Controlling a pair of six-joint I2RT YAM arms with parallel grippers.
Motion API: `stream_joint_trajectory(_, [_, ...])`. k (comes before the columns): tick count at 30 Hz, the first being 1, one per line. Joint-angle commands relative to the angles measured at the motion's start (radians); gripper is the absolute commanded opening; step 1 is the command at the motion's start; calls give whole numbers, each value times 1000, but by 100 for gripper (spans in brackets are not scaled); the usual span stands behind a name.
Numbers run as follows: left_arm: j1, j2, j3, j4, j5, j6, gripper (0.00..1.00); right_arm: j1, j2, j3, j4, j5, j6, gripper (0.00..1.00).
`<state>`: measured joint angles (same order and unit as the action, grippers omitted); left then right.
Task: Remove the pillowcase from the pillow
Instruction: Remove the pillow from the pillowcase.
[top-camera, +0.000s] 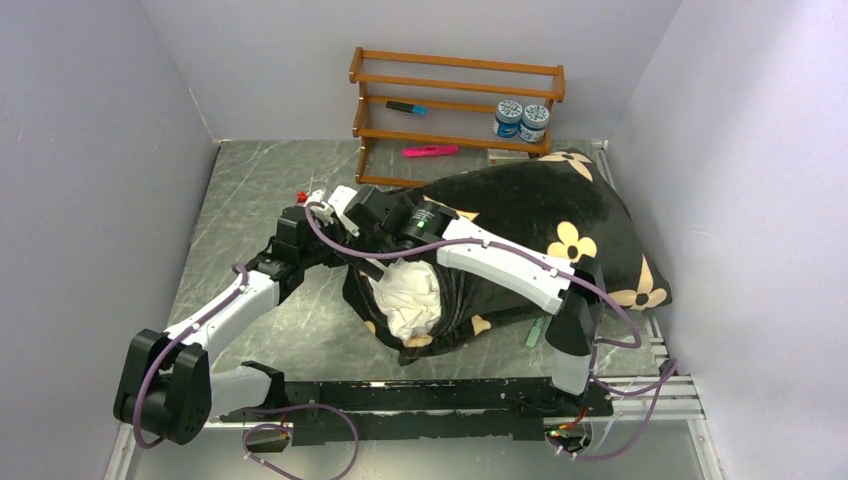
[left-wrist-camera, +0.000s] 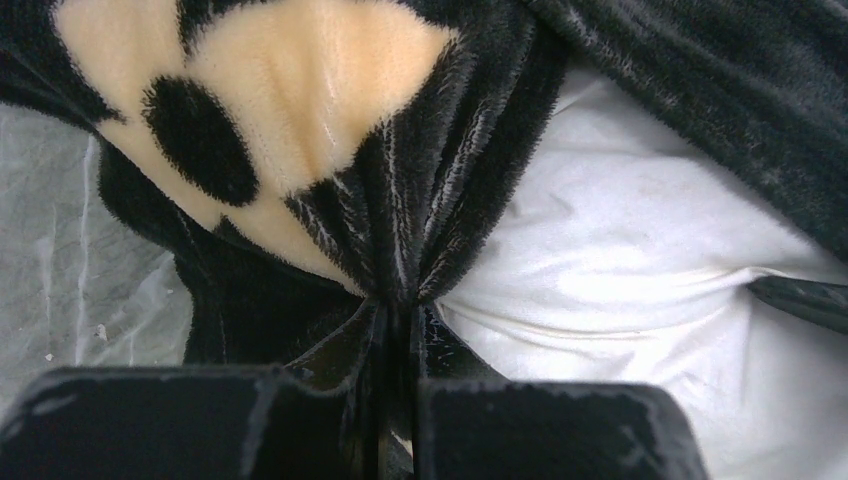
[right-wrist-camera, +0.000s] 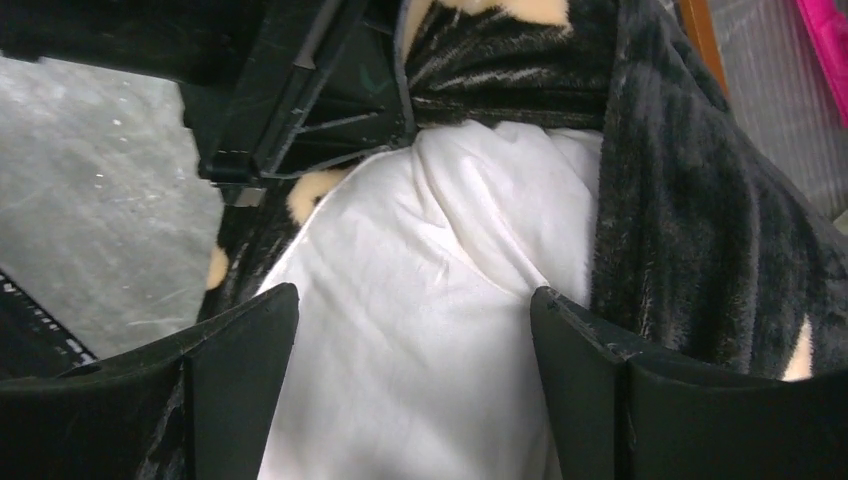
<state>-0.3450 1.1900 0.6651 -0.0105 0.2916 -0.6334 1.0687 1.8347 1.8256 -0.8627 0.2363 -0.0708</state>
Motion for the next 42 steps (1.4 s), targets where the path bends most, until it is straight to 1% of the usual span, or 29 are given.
stream_joint_trajectory(1, [-6, -20, -12, -16, 47, -12, 5, -1, 18, -68, 30, 111, -8, 89])
stream_joint_trajectory(8, [-6, -8, -6, -21, 48, -8, 5, -3, 59, -178, 72, 124, -13, 90])
stream_joint_trajectory(9, [-6, -8, -6, -24, 47, -6, 5, -4, 66, -186, 73, 134, -16, 89])
stream_joint_trajectory(10, [-6, -7, -5, -27, 44, -5, 5, -4, 76, -194, 71, 144, -18, 84])
stream_joint_trajectory(11, [-6, -8, -4, -31, 39, -3, 5, -4, 86, -199, 64, 155, -20, 77])
stream_joint_trajectory(12, [-6, -10, -2, -37, 35, 0, 5, -5, 92, -199, 55, 164, -19, 67])
stream_joint_trajectory(15, [-6, -15, 11, -72, 9, 18, 5, -6, 89, -204, 38, 162, -23, 29])
stream_joint_trajectory(16, [-6, -15, 19, -88, -7, 25, 5, -6, 80, -209, 39, 153, -27, 17])
stream_joint_trajectory(18, [-6, -14, 37, -119, -41, 41, 5, -6, 50, -223, 44, 132, -43, 0])
stream_joint_trajectory(22, [-5, -9, 79, -168, -110, 56, 5, -6, -32, -274, 58, 108, -70, 0])
stream_joint_trajectory(29, [14, 19, 174, -240, -238, 76, 5, -9, -197, -402, 60, 125, -102, 0])
stream_joint_trajectory(36, [71, 56, 262, -253, -274, 82, 5, -41, -361, -501, 78, 118, -112, 0])
stream_joint_trajectory(42, [113, 94, 312, -241, -253, 75, 5, -70, -477, -561, 76, 73, -137, 0])
